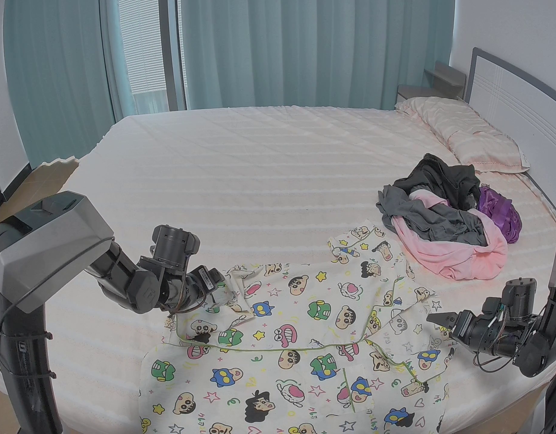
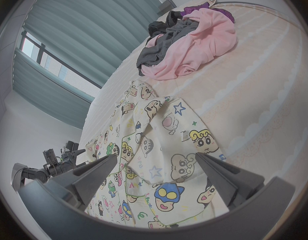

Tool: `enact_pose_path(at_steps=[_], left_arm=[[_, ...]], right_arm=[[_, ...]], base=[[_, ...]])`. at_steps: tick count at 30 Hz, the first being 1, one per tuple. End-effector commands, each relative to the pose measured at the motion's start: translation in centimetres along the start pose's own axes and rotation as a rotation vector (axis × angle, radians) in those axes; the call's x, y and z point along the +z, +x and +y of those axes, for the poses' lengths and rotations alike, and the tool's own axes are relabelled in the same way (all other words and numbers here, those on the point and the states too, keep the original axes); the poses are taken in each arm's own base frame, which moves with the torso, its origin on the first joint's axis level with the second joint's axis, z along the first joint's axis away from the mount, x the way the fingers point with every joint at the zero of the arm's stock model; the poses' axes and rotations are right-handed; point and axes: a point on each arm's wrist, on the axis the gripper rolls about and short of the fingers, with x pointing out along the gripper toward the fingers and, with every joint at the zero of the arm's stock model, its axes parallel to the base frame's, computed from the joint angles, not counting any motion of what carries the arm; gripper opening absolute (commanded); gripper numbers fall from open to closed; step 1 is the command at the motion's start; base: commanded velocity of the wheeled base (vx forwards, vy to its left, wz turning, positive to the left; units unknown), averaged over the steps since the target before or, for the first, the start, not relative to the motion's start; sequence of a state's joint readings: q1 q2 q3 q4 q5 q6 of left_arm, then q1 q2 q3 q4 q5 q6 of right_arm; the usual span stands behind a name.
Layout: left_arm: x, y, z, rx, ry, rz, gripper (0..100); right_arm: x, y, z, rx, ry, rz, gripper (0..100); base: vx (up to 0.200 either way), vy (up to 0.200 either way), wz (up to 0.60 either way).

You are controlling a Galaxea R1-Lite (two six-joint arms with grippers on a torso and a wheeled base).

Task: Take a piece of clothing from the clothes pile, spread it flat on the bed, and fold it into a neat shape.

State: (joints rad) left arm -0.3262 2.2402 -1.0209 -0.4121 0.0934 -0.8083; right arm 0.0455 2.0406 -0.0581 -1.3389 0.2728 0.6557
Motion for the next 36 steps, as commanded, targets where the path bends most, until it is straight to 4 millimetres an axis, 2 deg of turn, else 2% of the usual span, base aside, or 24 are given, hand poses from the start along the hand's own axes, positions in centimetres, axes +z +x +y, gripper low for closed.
enact_pose_path(at_steps=[1, 5, 19, 20, 28, 36], left_arm=[[-0.5, 0.8, -0.8, 0.007, 0.033, 0.012, 100], [-0.9, 0.6, -1.8, 0.027, 0.08, 0.049, 100], [-0.6, 1.1, -2.5, 0.016, 0.089, 0.034, 100], [-0.8, 1.3, -2.6, 0.014, 0.096, 0.037, 0], [-1.5, 2.6, -2.3, 0.03, 0.105, 0.057, 0], [-1.4, 2.2, -2.2, 0.036, 0.105, 0.061, 0]], right_arm=[[0.0, 0.0, 0.0, 0.001, 0.0, 0.0, 100], [0.0, 0.1, -0.1, -0.003, 0.002, 0.004, 100], [-0.1, 0.3, -0.1, -0.005, 0.002, 0.008, 100], [-0.1, 0.3, -0.1, -0.005, 0.002, 0.008, 100], [-0.2, 0.3, -0.1, -0.003, -0.002, 0.015, 100], [-0.2, 0.3, -0.1, -0.003, -0.002, 0.015, 100]], base=[[0.0, 0.0, 0.0], [0.0, 0.0, 0.0], [0.0, 0.0, 0.0], [0.0, 0.0, 0.0], [0.0, 0.0, 0.0], [0.0, 0.0, 0.0]])
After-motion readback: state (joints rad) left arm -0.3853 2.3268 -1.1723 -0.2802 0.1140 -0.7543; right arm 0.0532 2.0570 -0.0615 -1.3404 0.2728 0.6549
